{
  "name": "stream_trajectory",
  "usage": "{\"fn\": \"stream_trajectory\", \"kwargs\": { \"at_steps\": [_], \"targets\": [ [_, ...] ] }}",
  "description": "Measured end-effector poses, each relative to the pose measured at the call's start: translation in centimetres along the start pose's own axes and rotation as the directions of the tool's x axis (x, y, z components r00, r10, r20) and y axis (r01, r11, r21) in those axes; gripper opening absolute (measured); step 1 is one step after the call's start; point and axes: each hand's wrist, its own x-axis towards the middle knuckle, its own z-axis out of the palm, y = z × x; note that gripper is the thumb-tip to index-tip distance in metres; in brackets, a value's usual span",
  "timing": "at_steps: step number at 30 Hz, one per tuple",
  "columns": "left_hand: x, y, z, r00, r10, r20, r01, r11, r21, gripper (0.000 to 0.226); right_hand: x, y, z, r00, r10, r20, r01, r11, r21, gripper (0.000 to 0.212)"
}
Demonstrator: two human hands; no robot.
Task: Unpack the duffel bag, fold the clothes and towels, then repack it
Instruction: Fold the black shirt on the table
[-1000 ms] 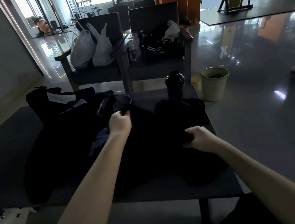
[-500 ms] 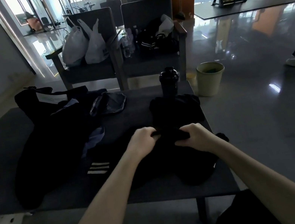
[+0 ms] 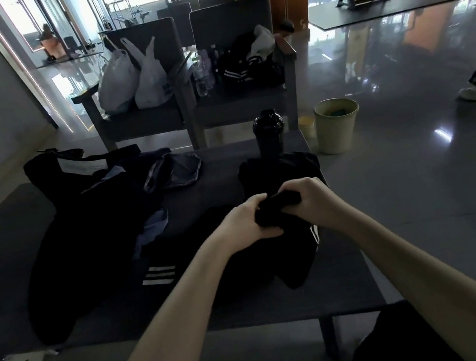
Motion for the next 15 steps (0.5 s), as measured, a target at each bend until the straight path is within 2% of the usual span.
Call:
{"fn": "stream_trajectory", "kwargs": {
  "at_steps": [2, 3, 5, 9, 12, 15],
  "targets": [
    [0.3, 0.9, 0.4, 0.999, -0.01, -0.044, 0.005, 0.994, -0.106, 0.012, 0.2, -0.3, -0.4, 0.999, 0.031, -0.04, -0.03, 0.999, 0.021, 0.018],
    [0.3, 1.3, 0.1, 0.997, -0.027, -0.073, 0.012, 0.981, -0.194, 0.005, 0.1, -0.1, -0.6, 0.997, 0.064, -0.045, -0.063, 0.998, 0.029, 0.02],
    [-0.1, 1.7, -0.8, 0.99, -0.08, -0.118, 0.023, 0.906, -0.424, 0.018, -0.4, 0.6, -0.8, 0.988, 0.149, -0.031, -0.147, 0.988, 0.051, 0.022],
    [-1.2, 2.0, -2.6, 0.948, -0.261, -0.182, 0.018, 0.613, -0.79, 0.022, -1.3, 1.7, 0.6, 0.92, 0.39, -0.034, -0.369, 0.893, 0.259, 0.024],
    [-1.6, 1.9, -3.5, 0.889, -0.414, -0.196, 0.013, 0.451, -0.892, 0.021, -1.8, 0.7, 1.9, 0.876, 0.474, 0.093, -0.472, 0.8, 0.37, 0.035],
    [-1.9, 2.0, -4.1, 0.848, -0.517, -0.118, 0.068, 0.327, -0.942, 0.028, -2.2, -1.2, 3.2, 0.878, 0.415, 0.24, -0.475, 0.686, 0.551, 0.023]
  ]
}}
